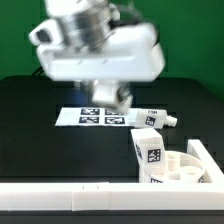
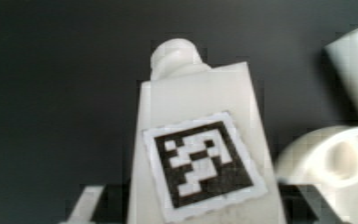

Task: Assemble stool

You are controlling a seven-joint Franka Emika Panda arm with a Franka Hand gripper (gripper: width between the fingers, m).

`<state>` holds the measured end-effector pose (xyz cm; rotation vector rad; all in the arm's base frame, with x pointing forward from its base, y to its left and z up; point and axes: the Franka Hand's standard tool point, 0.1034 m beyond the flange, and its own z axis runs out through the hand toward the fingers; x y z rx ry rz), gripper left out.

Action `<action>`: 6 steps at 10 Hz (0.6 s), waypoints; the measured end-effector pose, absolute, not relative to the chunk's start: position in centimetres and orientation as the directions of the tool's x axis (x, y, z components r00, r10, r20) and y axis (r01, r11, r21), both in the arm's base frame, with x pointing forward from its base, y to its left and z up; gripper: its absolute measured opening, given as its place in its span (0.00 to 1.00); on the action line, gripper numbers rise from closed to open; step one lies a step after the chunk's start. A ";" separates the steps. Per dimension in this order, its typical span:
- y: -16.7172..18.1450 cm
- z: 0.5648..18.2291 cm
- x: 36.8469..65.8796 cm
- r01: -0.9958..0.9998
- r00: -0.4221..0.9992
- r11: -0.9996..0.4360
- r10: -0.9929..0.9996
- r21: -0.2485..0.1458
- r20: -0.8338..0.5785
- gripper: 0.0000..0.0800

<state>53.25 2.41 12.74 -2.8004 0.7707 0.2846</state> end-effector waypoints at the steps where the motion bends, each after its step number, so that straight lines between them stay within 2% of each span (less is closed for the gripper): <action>1: 4.9 14.2 54.4 -0.541 0.840 -0.820 -0.522 -0.186 -0.146 0.40; 2: 6.0 14.4 55.0 -0.546 0.834 -0.812 -0.549 -0.205 -0.048 0.40; 5: 6.8 13.9 55.4 -0.548 0.805 -0.805 -0.581 -0.226 0.121 0.40; 6: 8.3 13.9 56.8 -0.548 0.779 -0.802 -0.593 -0.240 0.204 0.40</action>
Offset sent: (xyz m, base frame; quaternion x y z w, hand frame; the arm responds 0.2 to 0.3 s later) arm 0.0000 0.0000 0.0000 0.0000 0.1938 0.0000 0.9810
